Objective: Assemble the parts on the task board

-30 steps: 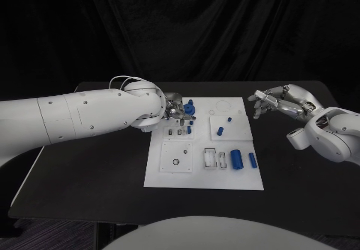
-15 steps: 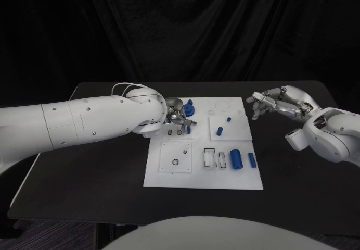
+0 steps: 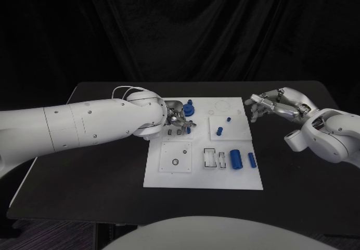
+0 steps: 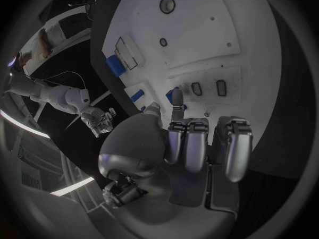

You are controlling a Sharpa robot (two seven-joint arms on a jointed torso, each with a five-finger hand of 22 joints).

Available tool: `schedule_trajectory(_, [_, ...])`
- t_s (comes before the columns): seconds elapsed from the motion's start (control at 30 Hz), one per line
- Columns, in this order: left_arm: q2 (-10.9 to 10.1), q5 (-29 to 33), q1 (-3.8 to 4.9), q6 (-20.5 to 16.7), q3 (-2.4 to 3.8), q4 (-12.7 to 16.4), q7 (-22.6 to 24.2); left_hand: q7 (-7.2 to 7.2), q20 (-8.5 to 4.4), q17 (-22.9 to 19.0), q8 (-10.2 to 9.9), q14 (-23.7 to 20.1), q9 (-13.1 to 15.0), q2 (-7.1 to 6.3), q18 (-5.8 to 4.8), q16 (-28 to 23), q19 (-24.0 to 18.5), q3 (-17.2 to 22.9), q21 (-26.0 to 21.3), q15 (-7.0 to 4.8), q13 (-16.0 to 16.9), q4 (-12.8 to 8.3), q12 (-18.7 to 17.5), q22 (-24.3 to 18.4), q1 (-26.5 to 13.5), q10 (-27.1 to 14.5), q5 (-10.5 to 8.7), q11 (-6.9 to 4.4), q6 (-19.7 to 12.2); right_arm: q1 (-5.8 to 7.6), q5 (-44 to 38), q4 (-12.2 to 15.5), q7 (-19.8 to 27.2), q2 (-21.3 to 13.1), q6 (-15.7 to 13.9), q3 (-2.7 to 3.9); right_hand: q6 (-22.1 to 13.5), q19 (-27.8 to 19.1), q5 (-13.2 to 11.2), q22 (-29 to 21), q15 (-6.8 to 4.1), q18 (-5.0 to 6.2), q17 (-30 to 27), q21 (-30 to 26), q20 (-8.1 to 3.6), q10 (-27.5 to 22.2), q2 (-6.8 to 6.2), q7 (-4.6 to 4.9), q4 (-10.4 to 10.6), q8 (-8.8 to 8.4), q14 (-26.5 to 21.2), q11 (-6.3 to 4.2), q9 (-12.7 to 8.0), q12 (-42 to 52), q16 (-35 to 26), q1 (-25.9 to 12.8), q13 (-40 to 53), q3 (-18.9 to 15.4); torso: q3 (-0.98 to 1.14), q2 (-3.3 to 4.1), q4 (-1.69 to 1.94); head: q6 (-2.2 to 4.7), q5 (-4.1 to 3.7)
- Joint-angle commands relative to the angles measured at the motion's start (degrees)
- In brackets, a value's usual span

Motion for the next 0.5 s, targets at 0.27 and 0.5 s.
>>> schedule_trajectory(0.27, [0.35, 0.01, -0.43, -2.08, 0.05, -0.44, 0.21, 0.48, -0.38, 15.08, -0.50, 5.85, -0.01, 0.11, -0.36, 0.15, 3.37, 0.07, -0.42, -0.26, 15.07, -0.29, 0.15, 11.65, 0.61, 6.15, -0.10, -0.11, 0.10, -0.40, 0.16, -0.11, -1.21, -0.04, 1.35, 0.04, -0.18, 0.40, 0.46, -0.09, -0.27, 0.51, -0.14, -0.32, -0.01, -0.21, -0.05, 0.43, 0.04, 0.31, -0.03, -0.10, -0.05, 0.11, 0.30, 0.73, -0.17, -0.48, 0.08, -0.15, -0.05, 0.01, -0.21])
schedule_trajectory(0.5, [1.03, 0.01, -0.57, -2.16, 0.05, -1.53, 0.52, 0.54, -0.36, 15.08, -0.85, 5.85, -0.04, 0.10, -0.30, 0.15, 3.20, 0.13, -0.50, -0.23, 15.07, -0.29, 0.15, 11.43, 0.64, 6.15, -0.20, -0.06, 0.02, -0.51, 0.16, -0.30, -1.75, 0.08, 1.67, 0.04, -0.23, 0.48, 0.67, -0.13, -0.27, 0.51, -0.23, -0.38, -0.01, -0.27, 0.10, 0.47, 0.03, 0.33, -0.03, -0.10, -0.07, 0.10, 0.41, 1.07, -0.36, -0.48, 0.06, -0.10, -0.07, 0.01, -0.21])
